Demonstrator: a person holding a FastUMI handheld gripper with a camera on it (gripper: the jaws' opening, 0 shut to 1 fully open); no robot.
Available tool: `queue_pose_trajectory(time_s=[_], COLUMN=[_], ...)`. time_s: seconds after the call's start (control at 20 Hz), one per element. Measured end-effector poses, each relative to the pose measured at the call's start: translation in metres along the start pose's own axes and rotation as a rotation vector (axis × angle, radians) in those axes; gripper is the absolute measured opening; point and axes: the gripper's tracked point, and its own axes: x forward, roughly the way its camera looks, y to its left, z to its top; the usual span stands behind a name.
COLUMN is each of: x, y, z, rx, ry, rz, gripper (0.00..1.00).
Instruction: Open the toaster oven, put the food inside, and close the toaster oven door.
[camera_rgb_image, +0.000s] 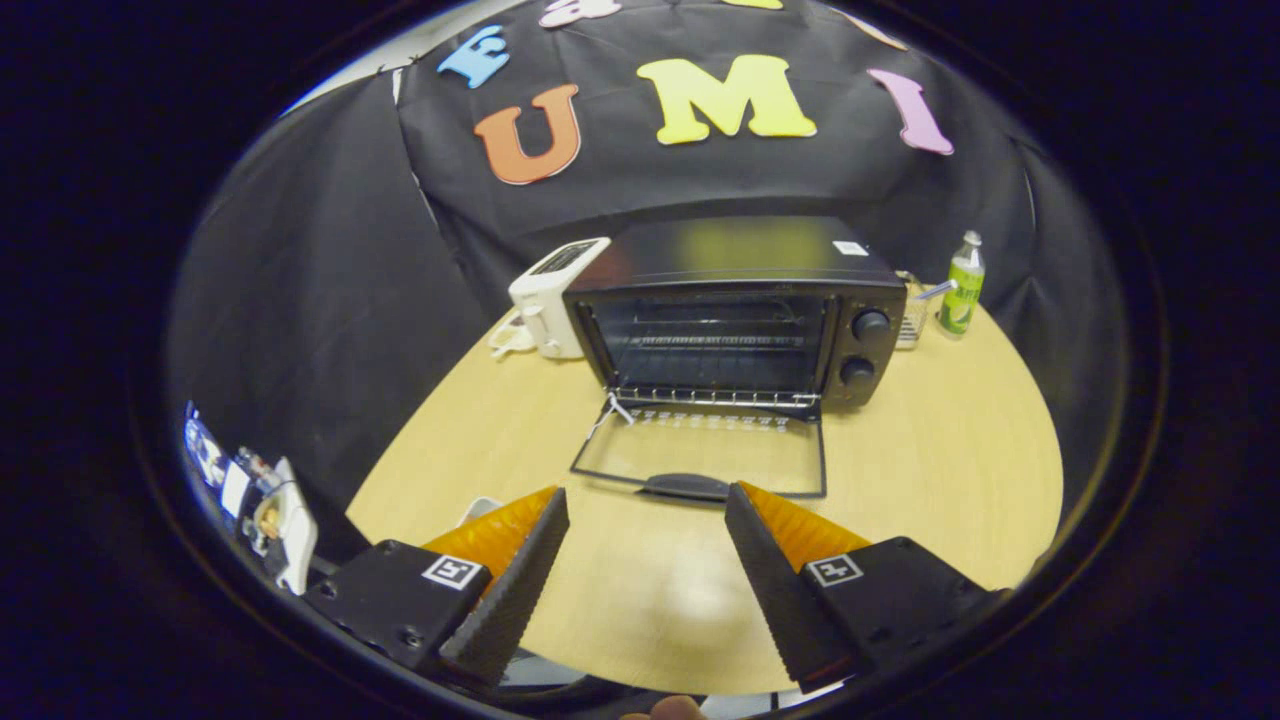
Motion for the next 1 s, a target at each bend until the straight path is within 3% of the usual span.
queue_pose_trajectory(time_s=[0.2, 0.4, 0.75, 1.0], x=[-0.024, -0.012, 0.03, 0.057], y=[0.037, 0.074, 0.121, 0.137], z=[-0.009, -0.025, -0.064, -0.088], rx=[0.188, 0.364, 0.368, 0.439], ry=[0.133, 0.29, 0.487, 0.578], rz=[0.16, 0.278, 0.313, 0.308], gripper=[1.0, 1.0, 0.92, 0.8])
